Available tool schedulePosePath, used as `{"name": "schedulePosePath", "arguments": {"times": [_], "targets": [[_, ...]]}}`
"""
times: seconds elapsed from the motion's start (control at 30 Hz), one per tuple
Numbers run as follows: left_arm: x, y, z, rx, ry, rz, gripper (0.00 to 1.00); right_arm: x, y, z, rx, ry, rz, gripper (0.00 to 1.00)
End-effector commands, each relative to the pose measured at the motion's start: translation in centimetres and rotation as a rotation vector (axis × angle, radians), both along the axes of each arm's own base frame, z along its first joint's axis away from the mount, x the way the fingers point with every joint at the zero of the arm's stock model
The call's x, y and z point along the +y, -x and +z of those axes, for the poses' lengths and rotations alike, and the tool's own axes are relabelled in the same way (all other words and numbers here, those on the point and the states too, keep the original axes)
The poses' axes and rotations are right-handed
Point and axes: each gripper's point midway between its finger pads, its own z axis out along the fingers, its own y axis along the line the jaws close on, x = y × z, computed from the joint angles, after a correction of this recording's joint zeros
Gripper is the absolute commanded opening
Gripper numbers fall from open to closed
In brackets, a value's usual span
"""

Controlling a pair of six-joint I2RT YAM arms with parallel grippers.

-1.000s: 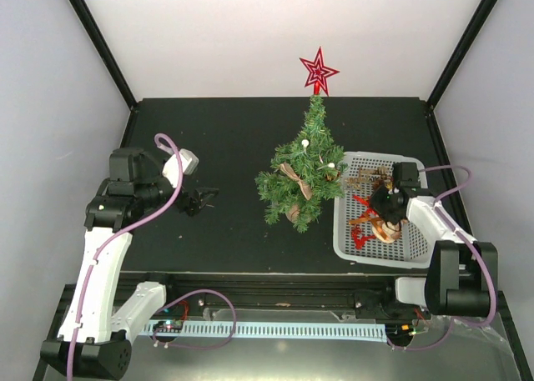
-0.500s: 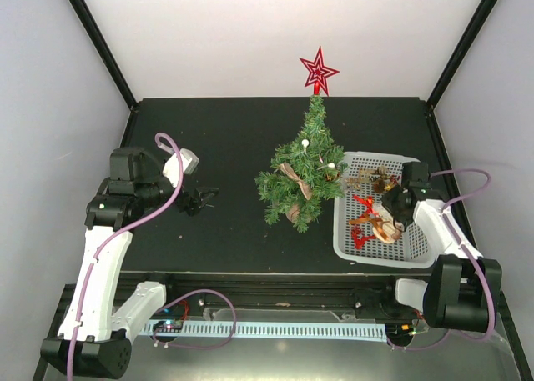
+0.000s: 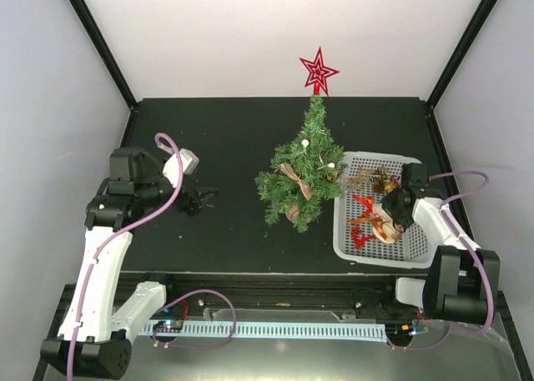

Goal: Decorate the small christmas tree

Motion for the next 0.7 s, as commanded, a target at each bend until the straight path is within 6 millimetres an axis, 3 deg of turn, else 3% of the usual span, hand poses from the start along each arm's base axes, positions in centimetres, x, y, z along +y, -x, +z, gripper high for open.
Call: {"name": "schedulePosePath", "arguments": {"times": [0.0, 0.17, 0.37, 0.53, 0.67], "targets": [[-0.4, 0.2, 0.7, -0.044, 0.009, -0.028, 0.99, 0.3, 0.0, -1.1, 0.012, -0.031, 0.001, 0.22], [-0.4, 0.2, 0.6, -0.043, 0.009, -0.025, 0.99, 0.7, -0.2, -1.7, 0.010, -0.054, 0.014, 0.20], [-0.4, 0.1, 0.6, -0.044, 0.008, -0.025, 0.99, 0.9, -0.7, -1.6, -0.022, -0.062, 0.023, 0.01], [-0.4, 0.1, 0.6, -0.042, 0.008, -0.023, 0.99, 0.8, -0.9, 0.3, -0.102, -0.050, 0.025, 0.01], [-0.3, 0.0, 0.5, -0.041, 0.007, -0.021, 0.99, 0.4, -0.7, 3.2, -0.192, -0.014, 0.017, 0.01]]}}
